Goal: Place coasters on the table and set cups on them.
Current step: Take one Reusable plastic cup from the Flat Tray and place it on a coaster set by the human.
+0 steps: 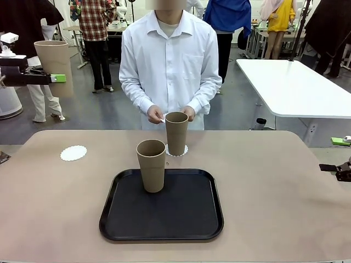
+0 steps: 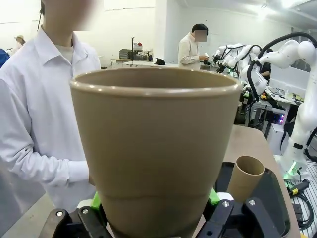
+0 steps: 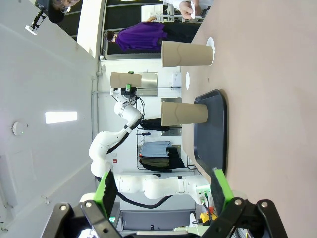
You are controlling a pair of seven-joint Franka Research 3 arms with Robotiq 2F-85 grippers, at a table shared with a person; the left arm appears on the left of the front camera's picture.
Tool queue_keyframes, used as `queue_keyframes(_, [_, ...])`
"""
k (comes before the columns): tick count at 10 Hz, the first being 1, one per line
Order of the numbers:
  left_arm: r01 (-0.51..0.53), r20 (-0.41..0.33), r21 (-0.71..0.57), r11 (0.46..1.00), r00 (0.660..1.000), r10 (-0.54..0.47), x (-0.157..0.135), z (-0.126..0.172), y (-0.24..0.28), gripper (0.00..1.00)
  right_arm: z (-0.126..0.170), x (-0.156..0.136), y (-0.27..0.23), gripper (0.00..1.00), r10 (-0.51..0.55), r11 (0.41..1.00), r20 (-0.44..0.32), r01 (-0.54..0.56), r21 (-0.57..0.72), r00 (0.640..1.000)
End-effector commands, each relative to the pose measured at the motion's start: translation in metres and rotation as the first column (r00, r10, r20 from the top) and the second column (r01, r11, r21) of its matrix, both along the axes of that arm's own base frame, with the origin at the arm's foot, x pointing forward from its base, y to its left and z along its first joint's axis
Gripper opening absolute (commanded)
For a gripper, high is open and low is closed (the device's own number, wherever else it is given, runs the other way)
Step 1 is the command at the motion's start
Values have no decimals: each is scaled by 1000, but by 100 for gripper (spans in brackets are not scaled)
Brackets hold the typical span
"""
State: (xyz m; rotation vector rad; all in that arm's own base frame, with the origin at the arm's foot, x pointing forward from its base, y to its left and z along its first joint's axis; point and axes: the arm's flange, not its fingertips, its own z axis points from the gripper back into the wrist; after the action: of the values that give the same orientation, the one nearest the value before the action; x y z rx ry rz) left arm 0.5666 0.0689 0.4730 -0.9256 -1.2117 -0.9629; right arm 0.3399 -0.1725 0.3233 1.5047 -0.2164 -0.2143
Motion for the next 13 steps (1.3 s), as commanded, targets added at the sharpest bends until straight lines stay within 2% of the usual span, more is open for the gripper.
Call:
queue_keyframes(1, [12, -4, -5, 1000, 1000, -12, -3, 10, -8, 83, 1, 1, 0, 100, -1, 1000, -4, 1, 1, 1000])
queue_keyframes(2, [0, 0, 0, 1000, 1000, 0, 0, 0, 0, 83, 1, 1, 0, 100, -1, 1000, -4, 1, 1, 1000])
queue_keyframes(7, [1, -3, -1, 1000, 1000, -1, 0, -2, 0, 83, 1, 1, 0, 100, -1, 1000, -4, 1, 1, 1000])
queue_keyframes(8, [57, -31, -48, 997, 998, -59, 23, -21, 22, 83, 1, 1, 0, 100, -1, 1000, -4, 1, 1, 1000])
queue_keyframes(10, [138, -32, -113, 984, 989, -142, 44, -59, 53, 83, 1, 1, 0, 100, -1, 1000, -4, 1, 1, 1000])
queue_keyframes(13, [104, 12, -112, 988, 995, -103, 54, -109, 72, 83, 1, 1, 0, 100, -1, 1000, -4, 1, 1, 1000])
